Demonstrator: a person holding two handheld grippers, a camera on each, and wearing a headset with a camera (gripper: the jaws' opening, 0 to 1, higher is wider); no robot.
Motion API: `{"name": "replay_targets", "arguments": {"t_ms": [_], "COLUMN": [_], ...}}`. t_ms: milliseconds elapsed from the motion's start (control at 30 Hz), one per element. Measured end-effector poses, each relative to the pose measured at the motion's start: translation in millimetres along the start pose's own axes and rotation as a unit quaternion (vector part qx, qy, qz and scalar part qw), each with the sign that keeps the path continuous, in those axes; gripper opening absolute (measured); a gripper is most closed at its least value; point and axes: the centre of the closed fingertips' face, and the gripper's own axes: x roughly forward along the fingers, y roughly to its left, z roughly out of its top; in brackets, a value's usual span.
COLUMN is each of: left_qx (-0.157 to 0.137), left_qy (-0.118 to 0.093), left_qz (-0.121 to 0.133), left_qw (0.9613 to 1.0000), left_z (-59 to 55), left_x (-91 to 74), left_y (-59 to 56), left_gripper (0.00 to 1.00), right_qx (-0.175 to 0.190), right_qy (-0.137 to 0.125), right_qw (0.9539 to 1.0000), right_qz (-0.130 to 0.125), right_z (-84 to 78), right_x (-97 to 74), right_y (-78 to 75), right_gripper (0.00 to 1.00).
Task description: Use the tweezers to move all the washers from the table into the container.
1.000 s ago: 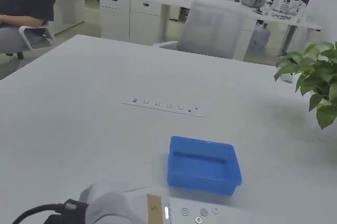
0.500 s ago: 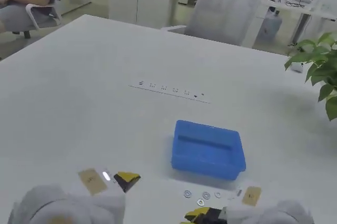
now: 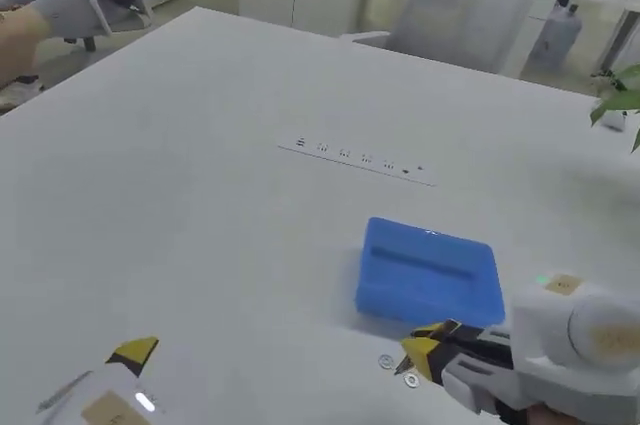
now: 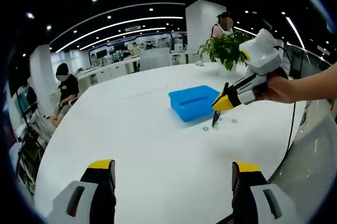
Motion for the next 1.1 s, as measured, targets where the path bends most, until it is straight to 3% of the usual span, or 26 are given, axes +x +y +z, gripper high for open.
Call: {"name": "replay_targets", "arguments": {"t_ms": [133,467,767,933,1100], "left_qx": [-0.006,-0.006,-0.010,-0.011,-0.011], "left_qy": [-0.011,-0.006,-0.010,-0.011,-0.006], "left_qz": [0.002,0.004,0.007,0.004,0.001], "left_qw": [0.9999,1.0000,0.9999,0.9999,0.9999], "left_z": [3.4,1.0,1.9,2.3,0.3], "left_x": [-1.4,-0.2,-0.9,-0.7,0.1], "left_y": [3.2,5.4,7.4,6.7,5.1], "left_gripper": [0.95,0.93,0.93,0.93,0.96], "right_qx": [-0.002,-0.007,-0.009,-0.014,0.006], "right_qy": [0.010,0.016,0.021,0.025,0.031], "right_qw": [0.9999,0.9998,0.9997,0.9996,0.9995], "right_qz": [0.005,0.009,0.012,0.002,0.004], "right_z": [-3.4,-3.4,-6.1,-7.8,-7.9], "right_x": [8.2,18.0,20.3,19.9,19.3], "right_y": [-1.1,-3.4,-0.9,-4.7,-4.3], "right_gripper": [0.04,0.04,0.04,0.03,0.02]}}
